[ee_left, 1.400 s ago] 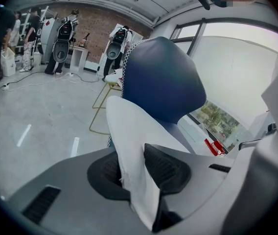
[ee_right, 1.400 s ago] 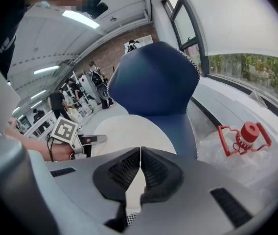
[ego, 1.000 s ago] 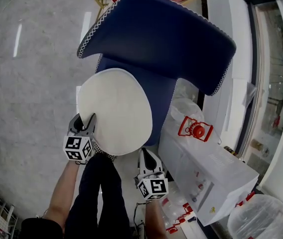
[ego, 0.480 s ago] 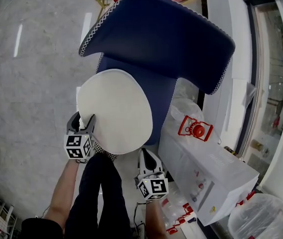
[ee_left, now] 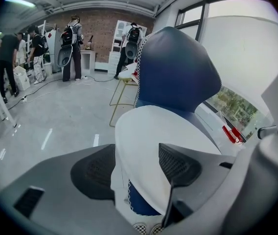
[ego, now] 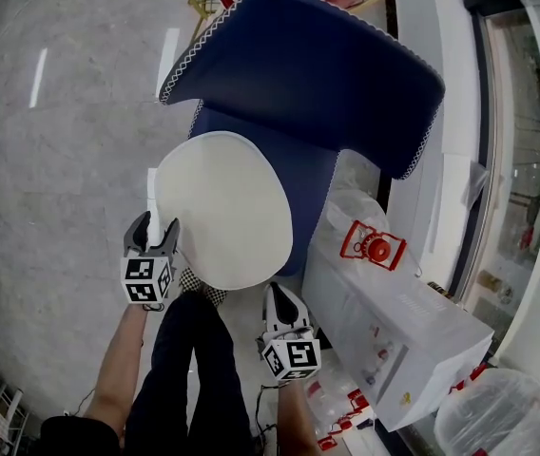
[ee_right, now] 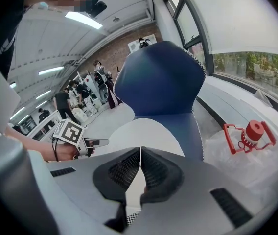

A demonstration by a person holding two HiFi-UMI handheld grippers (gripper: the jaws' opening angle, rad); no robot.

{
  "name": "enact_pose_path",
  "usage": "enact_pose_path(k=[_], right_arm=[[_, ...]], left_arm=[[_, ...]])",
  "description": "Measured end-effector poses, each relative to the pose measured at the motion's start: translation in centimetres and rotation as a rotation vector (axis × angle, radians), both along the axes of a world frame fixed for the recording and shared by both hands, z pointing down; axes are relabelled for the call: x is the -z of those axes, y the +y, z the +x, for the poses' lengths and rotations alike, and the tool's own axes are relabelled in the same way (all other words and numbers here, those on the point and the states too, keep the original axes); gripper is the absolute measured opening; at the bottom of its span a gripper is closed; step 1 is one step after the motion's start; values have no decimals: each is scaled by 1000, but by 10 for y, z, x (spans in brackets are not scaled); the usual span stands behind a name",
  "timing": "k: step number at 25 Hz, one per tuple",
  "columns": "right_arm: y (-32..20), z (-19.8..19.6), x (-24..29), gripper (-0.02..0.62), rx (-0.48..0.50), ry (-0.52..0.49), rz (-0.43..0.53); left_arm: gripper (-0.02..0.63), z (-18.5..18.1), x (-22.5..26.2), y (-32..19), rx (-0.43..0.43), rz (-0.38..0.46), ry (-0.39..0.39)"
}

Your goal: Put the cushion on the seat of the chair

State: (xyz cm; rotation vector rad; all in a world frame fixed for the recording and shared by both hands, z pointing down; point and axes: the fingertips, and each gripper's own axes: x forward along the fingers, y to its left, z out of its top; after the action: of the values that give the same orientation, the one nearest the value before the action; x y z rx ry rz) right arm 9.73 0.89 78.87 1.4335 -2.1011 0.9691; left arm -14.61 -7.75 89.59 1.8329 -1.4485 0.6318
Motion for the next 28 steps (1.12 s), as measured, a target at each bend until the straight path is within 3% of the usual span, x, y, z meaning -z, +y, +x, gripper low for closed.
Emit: enact_pose_path(k=[10, 28], right_arm=[[-6, 2, 48, 29, 5, 5, 59], [14, -1, 186, 29, -10, 22, 194]], left_arm=[[255, 13, 62, 0, -60, 65, 10], [140, 47, 247, 32, -168, 214, 48]])
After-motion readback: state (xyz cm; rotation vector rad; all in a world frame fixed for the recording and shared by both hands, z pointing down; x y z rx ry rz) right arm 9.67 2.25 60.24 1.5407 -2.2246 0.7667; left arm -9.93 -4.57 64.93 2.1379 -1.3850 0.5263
